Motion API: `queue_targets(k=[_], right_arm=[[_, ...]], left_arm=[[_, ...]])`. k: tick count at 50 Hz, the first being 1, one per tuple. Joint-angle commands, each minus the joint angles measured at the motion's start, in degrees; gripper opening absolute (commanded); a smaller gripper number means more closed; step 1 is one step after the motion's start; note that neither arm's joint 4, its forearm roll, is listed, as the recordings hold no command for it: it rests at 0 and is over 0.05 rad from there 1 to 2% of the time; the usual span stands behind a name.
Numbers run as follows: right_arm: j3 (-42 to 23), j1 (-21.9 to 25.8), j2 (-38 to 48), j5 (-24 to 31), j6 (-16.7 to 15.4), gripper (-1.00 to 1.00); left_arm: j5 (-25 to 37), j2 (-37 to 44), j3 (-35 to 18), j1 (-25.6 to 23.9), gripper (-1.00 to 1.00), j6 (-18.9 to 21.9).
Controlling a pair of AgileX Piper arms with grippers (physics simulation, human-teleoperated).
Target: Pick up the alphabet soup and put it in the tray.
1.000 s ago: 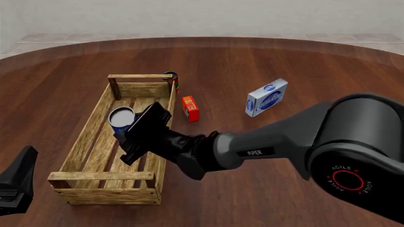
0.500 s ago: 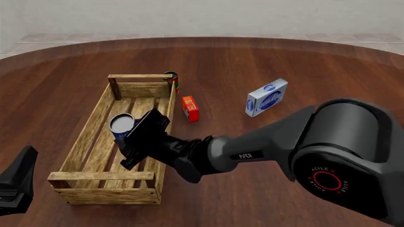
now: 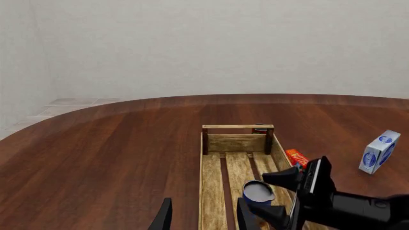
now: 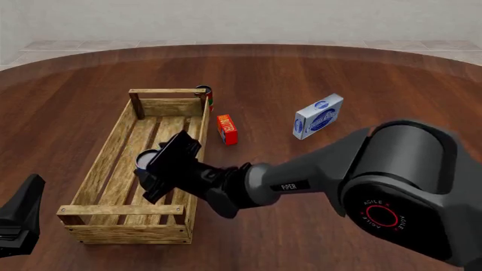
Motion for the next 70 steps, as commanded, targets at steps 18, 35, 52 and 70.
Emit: queue_targets(k=[18, 35, 52, 70], right_arm=[[0.3, 0.1, -1.3, 0.3, 0.9, 1.00], [4.0, -0.1, -6.7, 0.1, 1.3, 1.00], [9.1, 0.7, -13.1, -1.2, 1.4, 1.00], [15.6, 0.0, -19.2, -4.2, 1.0, 1.00]], left_arm=[[0.0, 0.0, 0.0, 0.0, 1.00, 0.0], [0.0, 0.0, 0.0, 0.0, 1.00, 0.0], [0.0, 0.0, 0.0, 0.0, 1.00, 0.0], [0.0, 0.0, 0.0, 0.0, 1.00, 0.0]])
